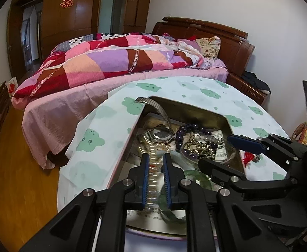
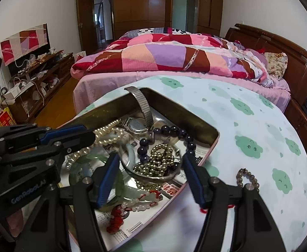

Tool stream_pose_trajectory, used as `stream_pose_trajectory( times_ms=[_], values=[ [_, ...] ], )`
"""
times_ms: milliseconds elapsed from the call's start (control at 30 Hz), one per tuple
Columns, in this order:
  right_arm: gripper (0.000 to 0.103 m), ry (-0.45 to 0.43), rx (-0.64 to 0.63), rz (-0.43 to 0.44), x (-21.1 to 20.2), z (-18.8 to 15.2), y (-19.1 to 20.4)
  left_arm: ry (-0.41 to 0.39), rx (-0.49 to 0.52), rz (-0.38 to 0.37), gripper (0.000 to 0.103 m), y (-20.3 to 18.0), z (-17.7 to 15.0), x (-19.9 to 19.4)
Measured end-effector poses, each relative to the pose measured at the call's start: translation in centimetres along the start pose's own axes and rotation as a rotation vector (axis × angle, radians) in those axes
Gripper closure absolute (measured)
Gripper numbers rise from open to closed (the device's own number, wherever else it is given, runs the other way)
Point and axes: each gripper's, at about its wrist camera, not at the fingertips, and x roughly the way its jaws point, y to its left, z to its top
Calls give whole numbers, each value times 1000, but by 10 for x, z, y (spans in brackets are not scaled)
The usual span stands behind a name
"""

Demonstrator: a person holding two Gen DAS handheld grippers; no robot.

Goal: Organize jewelry
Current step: 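Open both grippers to release the necklace and bangle in the tin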

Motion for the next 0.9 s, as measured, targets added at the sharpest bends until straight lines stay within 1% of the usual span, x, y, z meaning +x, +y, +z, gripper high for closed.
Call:
stream_pose_trajectory(
  times_ms=[133, 200, 267, 533, 700, 900],
  values=[
    [39, -6, 14, 11, -3, 0, -2, -2, 1, 6, 89, -1, 1, -1],
    [39, -7, 13, 9, -3, 0, -2, -2, -3, 20, 77, 0, 1, -1],
    [39, -10, 14, 6, -5, 0, -4, -6, -5, 33, 71, 1, 1, -2],
    [38, -17, 16, 2, -6, 1, -5, -4, -11, 28, 69, 1, 2, -3],
    [30, -22, 36, -12, -6, -1, -10, 1, -16, 24, 67, 2, 2, -2],
    [29, -24, 64, -10, -7, -3, -15, 6, -9, 33, 62, -2, 1, -1]
  ],
)
